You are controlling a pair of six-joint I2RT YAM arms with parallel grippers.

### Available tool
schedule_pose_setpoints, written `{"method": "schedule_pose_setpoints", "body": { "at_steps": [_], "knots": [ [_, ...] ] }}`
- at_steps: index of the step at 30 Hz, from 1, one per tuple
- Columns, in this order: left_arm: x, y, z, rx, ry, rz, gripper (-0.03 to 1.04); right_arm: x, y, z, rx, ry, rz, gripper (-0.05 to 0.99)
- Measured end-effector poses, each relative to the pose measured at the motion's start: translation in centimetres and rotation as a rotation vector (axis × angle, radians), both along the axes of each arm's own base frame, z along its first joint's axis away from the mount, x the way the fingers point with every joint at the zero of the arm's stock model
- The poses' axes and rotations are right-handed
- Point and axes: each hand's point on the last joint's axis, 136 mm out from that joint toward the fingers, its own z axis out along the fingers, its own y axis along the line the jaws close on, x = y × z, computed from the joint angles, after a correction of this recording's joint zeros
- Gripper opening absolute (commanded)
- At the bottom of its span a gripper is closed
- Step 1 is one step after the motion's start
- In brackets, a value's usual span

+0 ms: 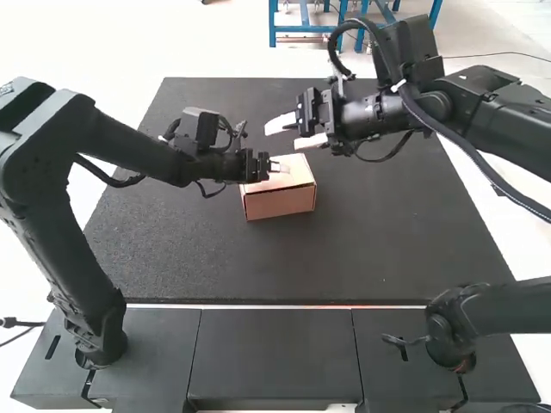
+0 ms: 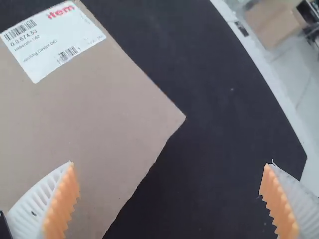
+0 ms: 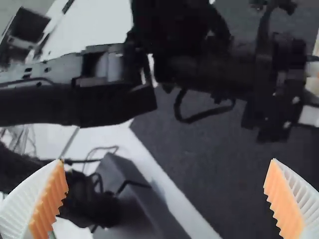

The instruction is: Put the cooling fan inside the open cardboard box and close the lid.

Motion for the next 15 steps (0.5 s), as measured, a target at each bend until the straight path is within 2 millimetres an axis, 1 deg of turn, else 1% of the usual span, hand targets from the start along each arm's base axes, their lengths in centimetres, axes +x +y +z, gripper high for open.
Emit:
{"method": "schedule_pose_setpoints", "body": {
  "at_steps": [1, 3, 4, 5, 6, 7, 9, 11, 12, 13, 14, 15],
  "knots": [
    [0.3, 0.3, 1.6, -0.006, -0.037, 0.018, 0.85, 2.0, -1.4, 0.1, -0.04, -0.086, -0.065, 0.91],
    [1.1, 1.7, 5.5, -0.013, -0.137, 0.067, 0.87, 6.6, -5.4, 1.3, -0.1, -0.288, -0.232, 0.91],
    [1.6, 3.0, 7.4, -0.007, -0.19, 0.109, 0.88, 8.7, -8.0, 2.3, -0.129, -0.389, -0.33, 0.91],
    [2.3, 4.8, 8.9, 0.005, -0.233, 0.162, 0.88, 10.3, -10.8, 2.9, -0.159, -0.469, -0.425, 0.91],
    [3.0, 6.9, 10.1, 0.023, -0.276, 0.226, 0.88, 11.6, -13.8, 3.7, -0.183, -0.547, -0.522, 0.91],
    [3.8, 9.4, 11.3, 0.044, -0.321, 0.301, 0.88, 12.6, -17.4, 4.4, -0.211, -0.627, -0.632, 0.91],
    [5.0, 14.3, 13.3, 0.081, -0.413, 0.451, 0.88, 13.0, -23.9, 4.3, -0.276, -0.713, -0.807, 0.91],
    [4.9, 17.8, 14.6, 0.12, -0.496, 0.564, 0.88, 12.4, -29.2, 2.7, -0.336, -0.738, -0.94, 0.91],
    [4.4, 19.2, 15.3, 0.133, -0.55, 0.61, 0.88, 11.9, -31.7, 1.1, -0.361, -0.721, -0.994, 0.91],
    [3.8, 20.2, 15.9, 0.141, -0.597, 0.647, 0.88, 11.4, -33.6, -0.5, -0.378, -0.699, -1.036, 0.91],
    [3.1, 21.4, 16.5, 0.148, -0.652, 0.69, 0.88, 10.6, -35.3, -2.4, -0.386, -0.671, -1.069, 0.91],
    [2.4, 22.5, 17.0, 0.156, -0.697, 0.726, 0.88, 10.0, -36.3, -4.0, -0.383, -0.643, -1.089, 0.91]
  ]
}}
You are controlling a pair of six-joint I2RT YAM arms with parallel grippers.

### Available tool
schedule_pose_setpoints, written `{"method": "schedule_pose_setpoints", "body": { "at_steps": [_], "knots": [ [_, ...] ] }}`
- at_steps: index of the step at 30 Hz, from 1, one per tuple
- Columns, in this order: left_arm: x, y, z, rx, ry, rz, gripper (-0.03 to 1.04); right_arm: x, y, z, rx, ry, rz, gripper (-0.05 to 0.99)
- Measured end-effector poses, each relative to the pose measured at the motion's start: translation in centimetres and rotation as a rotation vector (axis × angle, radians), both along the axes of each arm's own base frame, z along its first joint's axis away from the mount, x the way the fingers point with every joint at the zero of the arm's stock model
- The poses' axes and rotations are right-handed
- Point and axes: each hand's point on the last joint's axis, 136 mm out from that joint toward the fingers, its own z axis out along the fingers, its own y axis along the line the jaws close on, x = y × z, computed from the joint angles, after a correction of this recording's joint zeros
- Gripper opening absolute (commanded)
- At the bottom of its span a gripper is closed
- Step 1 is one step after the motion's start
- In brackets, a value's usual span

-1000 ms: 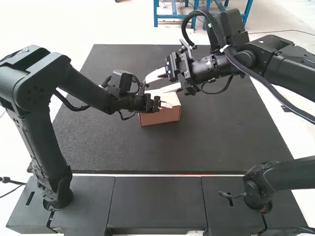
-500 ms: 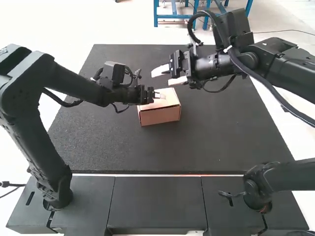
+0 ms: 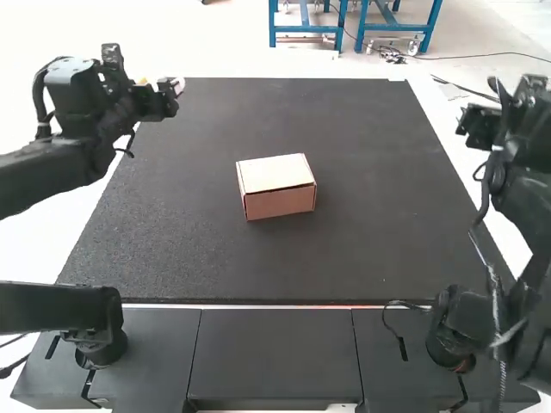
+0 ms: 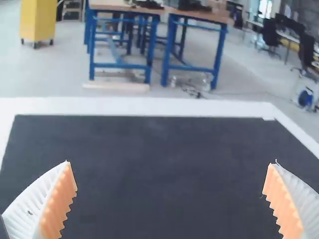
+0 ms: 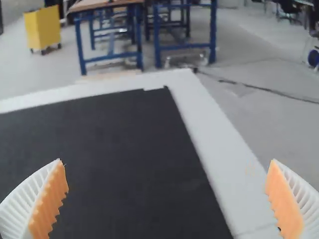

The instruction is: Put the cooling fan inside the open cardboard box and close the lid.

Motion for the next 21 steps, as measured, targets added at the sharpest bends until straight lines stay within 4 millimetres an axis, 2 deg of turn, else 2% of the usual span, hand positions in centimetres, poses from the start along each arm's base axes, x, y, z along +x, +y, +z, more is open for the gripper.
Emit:
{"method": "schedule_pose_setpoints", "body": {
  "at_steps": [2, 3, 5, 10, 14, 17, 21],
  "knots": [
    [-1.6, 2.3, 0.0, 0.021, -0.051, 0.079, 0.88, -1.3, -0.8, -3.2, 0.049, 0.042, -0.006, 0.91],
    [-2.4, 3.1, -0.3, 0.03, -0.062, 0.11, 0.88, -1.8, -0.4, -4.4, 0.071, 0.059, 0.013, 0.91],
    [-3.6, 3.5, -1.2, 0.041, -0.068, 0.134, 0.88, -2.2, 1.3, -5.7, 0.091, 0.072, 0.08, 0.91],
    [-5.2, 2.7, -3.5, 0.058, -0.05, 0.114, 0.88, -2.7, 8.0, -6.5, 0.078, 0.064, 0.3, 0.91],
    [-5.8, 2.0, -5.3, 0.07, -0.023, 0.09, 0.89, -4.0, 13.2, -8.4, 0.06, 0.083, 0.452, 0.91],
    [-6.0, 1.5, -6.0, 0.112, -0.015, 0.065, 0.97, -5.3, 15.7, -9.9, 0.04, 0.089, 0.517, 0.91],
    [-7.4, 0.6, -7.1, 0.167, -0.041, 0.03, 0.97, -7.0, 17.2, -10.7, 0.006, 0.05, 0.552, 0.91]
  ]
}}
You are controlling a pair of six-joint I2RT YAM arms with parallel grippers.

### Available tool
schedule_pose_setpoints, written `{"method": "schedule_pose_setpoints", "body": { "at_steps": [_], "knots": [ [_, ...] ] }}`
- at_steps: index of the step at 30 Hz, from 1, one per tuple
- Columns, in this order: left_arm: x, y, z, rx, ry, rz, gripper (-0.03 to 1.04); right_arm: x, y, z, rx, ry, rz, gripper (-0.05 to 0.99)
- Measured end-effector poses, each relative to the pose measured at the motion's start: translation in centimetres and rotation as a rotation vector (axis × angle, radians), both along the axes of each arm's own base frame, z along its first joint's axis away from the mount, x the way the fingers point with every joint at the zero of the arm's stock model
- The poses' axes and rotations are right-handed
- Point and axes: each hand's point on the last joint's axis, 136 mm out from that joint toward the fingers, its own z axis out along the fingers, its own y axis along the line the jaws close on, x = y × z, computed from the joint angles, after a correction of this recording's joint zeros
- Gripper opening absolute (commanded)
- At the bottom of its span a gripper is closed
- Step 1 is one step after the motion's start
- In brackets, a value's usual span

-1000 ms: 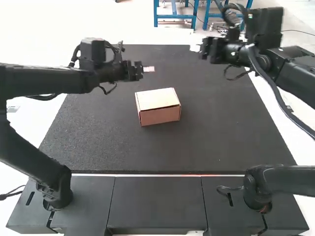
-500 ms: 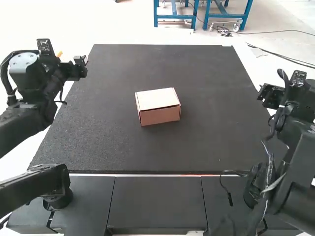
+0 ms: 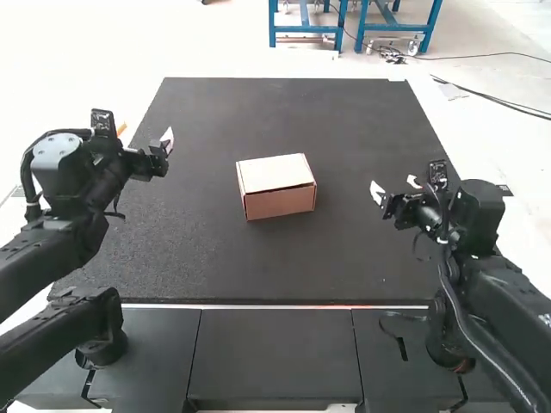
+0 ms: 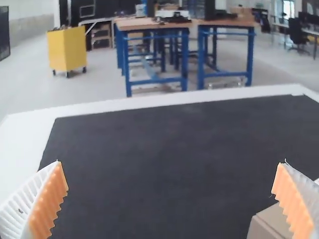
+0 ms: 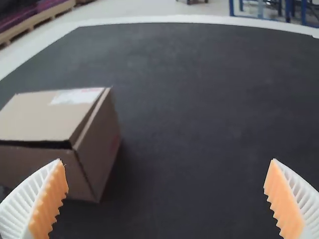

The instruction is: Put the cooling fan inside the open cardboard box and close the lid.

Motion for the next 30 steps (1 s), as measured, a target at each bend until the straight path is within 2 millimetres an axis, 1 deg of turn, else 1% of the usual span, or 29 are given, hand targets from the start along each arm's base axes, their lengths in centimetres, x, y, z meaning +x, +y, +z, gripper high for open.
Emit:
{"method": "schedule_pose_setpoints", "body": {
  "at_steps": [2, 4, 5, 8, 9, 11, 13, 14, 17, 21, 26, 28, 30],
  "knots": [
    [-1.1, -0.4, -0.3, 0.02, -0.03, -0.02, 0.97, -0.9, 0.5, 0.0, -0.005, -0.011, 0.019, 0.91],
    [-2.3, -0.8, -0.4, 0.033, -0.076, -0.041, 0.97, -1.6, 0.8, 1.7, -0.006, -0.083, 0.034, 0.91],
    [-3.0, -1.0, -0.2, 0.039, -0.106, -0.052, 0.97, -2.0, 0.9, 2.9, -0.005, -0.137, 0.042, 0.91],
    [-5.4, -1.6, 0.9, 0.055, -0.228, -0.086, 0.97, -3.3, 1.2, 5.7, -0.008, -0.269, 0.069, 0.91],
    [-6.1, -1.7, 0.8, 0.065, -0.246, -0.093, 0.97, -3.6, 1.1, 6.4, -0.01, -0.302, 0.069, 0.91],
    [-6.9, -1.9, 0.0, 0.095, -0.237, -0.102, 0.97, -3.8, 0.7, 6.9, -0.017, -0.329, 0.059, 0.91],
    [-7.5, -2.0, 0.9, 0.117, -0.286, -0.1, 0.97, -3.7, 0.2, 6.9, -0.016, -0.326, 0.043, 0.91],
    [-7.5, -2.0, 0.9, 0.125, -0.287, -0.101, 0.97, -3.7, -0.2, 6.9, -0.014, -0.324, 0.031, 0.91],
    [-7.2, -2.0, -0.3, 0.136, -0.241, -0.103, 0.97, -3.4, -1.5, 7.0, -0.02, -0.326, -0.022, 0.91],
    [-7.2, -2.0, -0.4, 0.146, -0.24, -0.1, 0.97, -3.2, -2.8, 7.1, -0.035, -0.333, -0.068, 0.91],
    [-6.7, -1.2, -1.6, 0.301, -0.224, -0.044, 0.97, -3.1, -3.7, 7.0, -0.074, -0.337, -0.105, 0.91],
    [-6.7, -1.0, -1.3, 0.351, -0.248, -0.022, 0.97, -3.1, -3.8, 7.3, -0.094, -0.358, -0.11, 0.91],
    [-6.9, -0.9, -0.1, 0.384, -0.304, -0.001, 0.97, -3.5, -3.7, 8.8, -0.112, -0.426, -0.11, 0.91]
  ]
}}
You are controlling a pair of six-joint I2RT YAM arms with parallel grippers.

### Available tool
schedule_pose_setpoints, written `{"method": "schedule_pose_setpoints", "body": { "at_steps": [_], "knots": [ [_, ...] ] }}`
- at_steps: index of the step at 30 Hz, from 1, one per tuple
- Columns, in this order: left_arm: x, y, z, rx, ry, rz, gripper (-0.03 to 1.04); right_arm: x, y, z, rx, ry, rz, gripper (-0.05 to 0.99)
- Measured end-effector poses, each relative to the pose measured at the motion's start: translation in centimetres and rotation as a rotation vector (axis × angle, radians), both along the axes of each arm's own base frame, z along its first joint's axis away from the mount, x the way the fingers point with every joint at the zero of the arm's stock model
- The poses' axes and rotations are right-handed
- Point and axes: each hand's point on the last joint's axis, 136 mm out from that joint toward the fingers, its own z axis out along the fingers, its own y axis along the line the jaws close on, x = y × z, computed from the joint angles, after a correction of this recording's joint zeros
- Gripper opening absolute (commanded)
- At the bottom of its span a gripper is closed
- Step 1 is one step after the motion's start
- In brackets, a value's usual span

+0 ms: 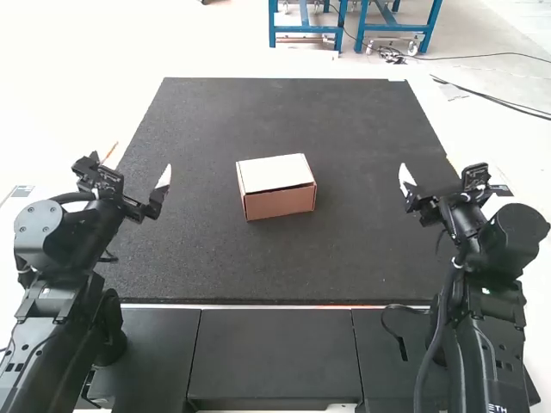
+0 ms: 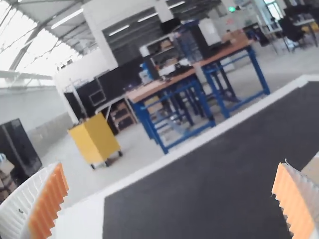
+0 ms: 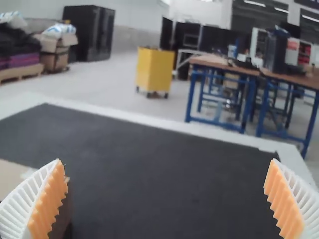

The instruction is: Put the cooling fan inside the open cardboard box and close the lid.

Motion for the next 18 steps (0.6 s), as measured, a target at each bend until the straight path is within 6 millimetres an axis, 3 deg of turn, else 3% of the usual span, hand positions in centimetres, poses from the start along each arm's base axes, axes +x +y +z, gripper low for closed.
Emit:
{"method": "schedule_pose_setpoints", "body": {
  "at_steps": [3, 5, 7, 14, 18],
  "knots": [
    [-0.9, 0.0, 2.7, 0.007, -0.12, 0.001, 0.97, -0.9, 0.1, 2.9, 0.005, -0.124, 0.001, 0.91],
    [-1.2, -0.2, 3.1, -0.016, -0.134, -0.017, 0.97, -1.6, 0.0, 4.7, 0.023, -0.203, -0.004, 0.91],
    [-1.2, -0.5, 2.9, -0.042, -0.116, -0.044, 0.97, -1.8, -0.3, 5.4, 0.049, -0.225, -0.013, 0.91],
    [-1.4, -1.7, 2.6, -0.142, -0.066, -0.134, 0.97, -0.7, -2.0, 3.7, 0.197, -0.123, -0.07, 0.91],
    [-1.5, -1.9, 2.6, -0.201, -0.042, -0.165, 0.97, 0.0, -1.0, 2.0, 0.257, -0.031, -0.026, 0.91]
  ]
}}
